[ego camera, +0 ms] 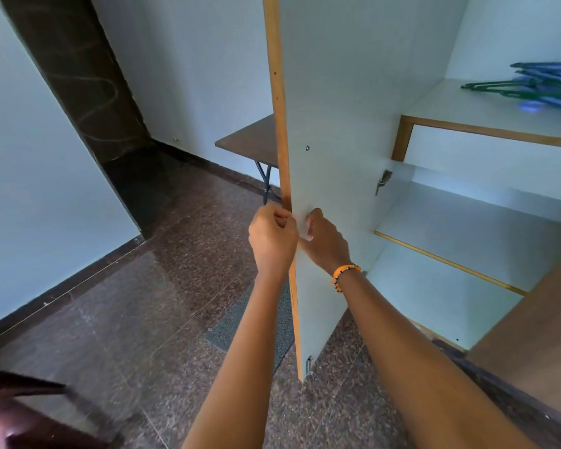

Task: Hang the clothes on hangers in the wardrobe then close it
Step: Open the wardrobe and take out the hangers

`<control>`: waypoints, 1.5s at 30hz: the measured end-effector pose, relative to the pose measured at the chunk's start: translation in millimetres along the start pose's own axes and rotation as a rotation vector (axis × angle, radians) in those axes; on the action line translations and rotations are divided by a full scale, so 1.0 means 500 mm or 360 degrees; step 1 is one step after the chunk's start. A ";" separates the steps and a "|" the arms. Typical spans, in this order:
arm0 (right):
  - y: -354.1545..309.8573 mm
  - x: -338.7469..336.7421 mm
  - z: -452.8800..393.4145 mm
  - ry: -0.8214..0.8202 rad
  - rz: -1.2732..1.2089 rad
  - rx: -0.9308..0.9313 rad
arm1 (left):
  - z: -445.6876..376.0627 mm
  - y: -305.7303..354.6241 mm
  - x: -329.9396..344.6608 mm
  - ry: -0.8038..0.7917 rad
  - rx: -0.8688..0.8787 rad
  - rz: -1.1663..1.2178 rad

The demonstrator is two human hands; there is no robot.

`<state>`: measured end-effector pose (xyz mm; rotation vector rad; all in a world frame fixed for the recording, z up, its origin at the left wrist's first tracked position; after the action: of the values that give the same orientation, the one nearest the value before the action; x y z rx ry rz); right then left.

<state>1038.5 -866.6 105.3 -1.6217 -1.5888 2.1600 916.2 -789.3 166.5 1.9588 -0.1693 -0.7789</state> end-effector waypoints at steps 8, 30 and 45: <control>0.236 -0.304 0.053 0.0608 -0.0273 0.0112 | 0.040 0.093 0.275 -0.0661 0.0121 0.0251; 0.764 -1.094 0.129 0.1264 -0.0352 0.0440 | 0.167 0.534 1.014 -0.1398 0.0391 0.0329; 0.625 -0.959 0.404 0.1713 -0.0228 0.0434 | 0.359 0.628 1.035 -0.1982 0.0629 0.0235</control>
<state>1278.4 -1412.8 215.7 -1.9327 -0.9559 0.9853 1280.6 -1304.2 141.0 1.4879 -1.2534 -1.8631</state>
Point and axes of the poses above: each hand's wrist, its own z-axis away from the middle knuckle, its own x-axis out of the palm, y = z × x, the point moved 9 cm from there along -z, towards the middle knuckle, and after that the axes turned 10 degrees about -y, right-handed, at the moved point
